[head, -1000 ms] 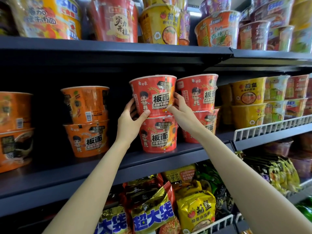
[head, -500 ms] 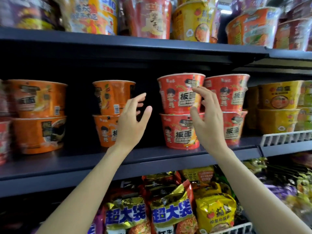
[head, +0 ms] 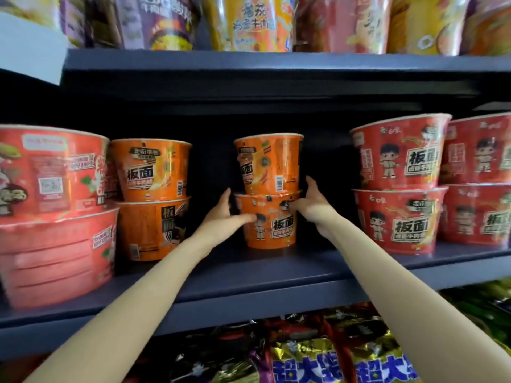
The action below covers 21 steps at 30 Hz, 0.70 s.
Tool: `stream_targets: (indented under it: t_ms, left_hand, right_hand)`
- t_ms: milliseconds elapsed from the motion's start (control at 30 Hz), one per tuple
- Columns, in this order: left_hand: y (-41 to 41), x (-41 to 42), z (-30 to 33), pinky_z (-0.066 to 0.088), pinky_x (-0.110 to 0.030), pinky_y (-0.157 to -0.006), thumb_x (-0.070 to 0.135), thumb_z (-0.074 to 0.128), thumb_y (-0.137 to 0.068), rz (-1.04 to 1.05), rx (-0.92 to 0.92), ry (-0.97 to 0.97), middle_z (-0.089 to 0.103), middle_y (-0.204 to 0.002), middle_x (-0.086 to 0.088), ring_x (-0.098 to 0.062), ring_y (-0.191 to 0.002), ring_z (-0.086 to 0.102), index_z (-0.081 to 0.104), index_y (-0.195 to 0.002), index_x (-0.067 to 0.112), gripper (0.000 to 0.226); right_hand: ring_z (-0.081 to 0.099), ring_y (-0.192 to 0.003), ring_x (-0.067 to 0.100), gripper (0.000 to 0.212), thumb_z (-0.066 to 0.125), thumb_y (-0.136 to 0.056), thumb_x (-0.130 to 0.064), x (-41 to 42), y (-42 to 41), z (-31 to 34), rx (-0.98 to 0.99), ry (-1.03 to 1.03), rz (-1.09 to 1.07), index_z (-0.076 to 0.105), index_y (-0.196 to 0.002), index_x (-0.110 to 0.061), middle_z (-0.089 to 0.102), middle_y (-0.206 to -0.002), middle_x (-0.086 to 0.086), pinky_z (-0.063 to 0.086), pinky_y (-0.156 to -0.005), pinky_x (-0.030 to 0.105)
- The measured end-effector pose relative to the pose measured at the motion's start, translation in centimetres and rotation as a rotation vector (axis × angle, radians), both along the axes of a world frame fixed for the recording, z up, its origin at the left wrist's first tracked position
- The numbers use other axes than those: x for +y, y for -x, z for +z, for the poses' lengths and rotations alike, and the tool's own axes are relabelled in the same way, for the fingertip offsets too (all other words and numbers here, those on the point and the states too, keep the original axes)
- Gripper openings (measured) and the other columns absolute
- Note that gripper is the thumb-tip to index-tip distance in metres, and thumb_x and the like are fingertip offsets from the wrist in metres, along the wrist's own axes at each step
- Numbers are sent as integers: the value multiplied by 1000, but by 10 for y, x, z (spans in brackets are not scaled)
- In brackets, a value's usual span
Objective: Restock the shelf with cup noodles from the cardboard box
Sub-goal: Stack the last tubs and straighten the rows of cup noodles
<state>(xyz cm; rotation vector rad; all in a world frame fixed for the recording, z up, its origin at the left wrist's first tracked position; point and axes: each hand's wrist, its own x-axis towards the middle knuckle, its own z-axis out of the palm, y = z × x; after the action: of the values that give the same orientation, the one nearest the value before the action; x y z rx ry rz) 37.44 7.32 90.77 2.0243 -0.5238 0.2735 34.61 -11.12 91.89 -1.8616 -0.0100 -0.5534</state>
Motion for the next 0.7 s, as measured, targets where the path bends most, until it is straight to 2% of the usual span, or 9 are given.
stream_targets:
  t_ms: [67, 133, 233, 333, 433, 533, 700]
  left_hand:
    - [-2, -7, 1, 27, -33, -108, 36, 68, -83, -17, -17, -13, 31, -152, -2, -20, -138, 33, 4, -151, 25, 94]
    - [0, -12, 3, 31, -33, -107, 40, 68, -82, -5, -78, -50, 35, -150, -1, -20, -136, 36, 7, -151, 23, 94]
    - [2, -12, 1, 33, -37, -108, 46, 69, -78, 2, -135, -60, 39, -148, -2, -21, -135, 39, 11, -150, 24, 96]
    - [12, -14, -1, 34, -38, -109, 47, 70, -77, -33, -169, -42, 41, -147, -4, -20, -134, 40, 13, -150, 27, 95]
    - [29, -23, -3, 33, -33, -105, 44, 71, -77, -48, -236, -5, 43, -146, -4, -19, -133, 40, 16, -150, 26, 93]
    - [43, -34, -2, 34, -26, -97, 43, 71, -77, -59, -255, 25, 48, -142, -3, -18, -130, 44, 17, -150, 24, 93]
    - [57, -47, -6, 36, -30, -100, 42, 70, -79, -62, -233, 44, 47, -142, -4, -18, -129, 45, 16, -150, 22, 92]
  right_hand:
    - [46, -126, 31, 85, 58, -78, 8, 5, -2, 1, 23, -14, 55, 20, -148, -22, 51, -135, 11, 43, -100, 51]
    - [51, -121, 28, 80, 57, -77, 12, 8, 5, 0, -7, 4, 76, 28, -144, -20, 56, -129, 9, 46, -97, 48]
    - [53, -112, 21, 79, 60, -78, 8, 3, 24, -5, -56, 30, 70, 28, -144, -21, 56, -124, 4, 47, -94, 43]
    - [54, -108, 18, 79, 58, -81, 10, -7, 47, -10, -104, 68, 67, 26, -144, -22, 56, -111, -5, 49, -90, 37]
    - [55, -110, 16, 80, 60, -83, 8, -20, 70, -12, -125, 104, 63, 23, -146, -24, 55, -114, -6, 48, -92, 35]
    - [55, -115, 19, 83, 61, -84, 5, -35, 89, -12, -110, 136, 45, 19, -149, -24, 55, -111, -11, 47, -98, 43]
    - [54, -119, 22, 89, 62, -84, 4, -50, 104, -15, -88, 163, -7, 13, -151, -25, 50, -125, -5, 44, -102, 47]
